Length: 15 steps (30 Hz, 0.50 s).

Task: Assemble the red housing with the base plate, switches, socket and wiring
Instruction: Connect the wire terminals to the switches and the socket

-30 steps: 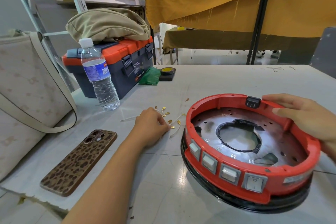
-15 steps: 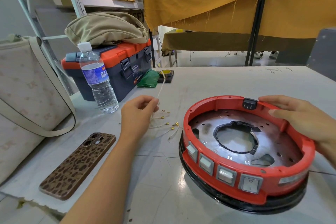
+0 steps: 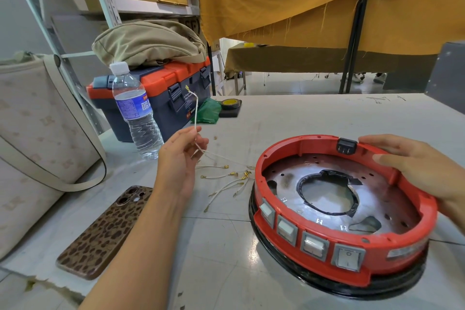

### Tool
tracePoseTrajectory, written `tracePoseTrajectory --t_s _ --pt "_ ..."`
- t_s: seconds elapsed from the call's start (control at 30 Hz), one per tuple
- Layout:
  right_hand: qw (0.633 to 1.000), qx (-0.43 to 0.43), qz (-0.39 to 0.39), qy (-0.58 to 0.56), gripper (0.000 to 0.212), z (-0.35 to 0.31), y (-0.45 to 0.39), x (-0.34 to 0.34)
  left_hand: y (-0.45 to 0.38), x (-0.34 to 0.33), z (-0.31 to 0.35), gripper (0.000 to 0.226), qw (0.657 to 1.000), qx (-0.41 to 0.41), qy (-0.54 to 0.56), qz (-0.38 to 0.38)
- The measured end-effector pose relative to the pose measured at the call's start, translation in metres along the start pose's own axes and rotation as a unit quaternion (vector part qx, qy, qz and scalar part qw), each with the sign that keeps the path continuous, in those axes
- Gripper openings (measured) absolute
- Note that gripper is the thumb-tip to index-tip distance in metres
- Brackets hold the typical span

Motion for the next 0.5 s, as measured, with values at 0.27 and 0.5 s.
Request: tracePoseTrajectory --t_s 0.27,0.5 --pt "1.0 -0.007 0.021 0.016 0.043 -0.005 0.004 -0.003 0.006 -0.007 0.006 0.018 0.997 -0.052 -0.048 -0.026" --pt "0.998 -0.018 0.035 0.051 0.039 -0.017 0.012 -0.011 0.009 -0.013 0.007 0.014 0.98 -0.12 -0.156 0.007"
Point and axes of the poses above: each hand's wrist, its own y-axis away from the middle knuckle, its own x-axis out of the back of the hand, z = x × y, the point moved 3 cm from there along -y, towards the middle knuckle, and after that the axes turned 4 degrees about -y, right-handed, at the moved point
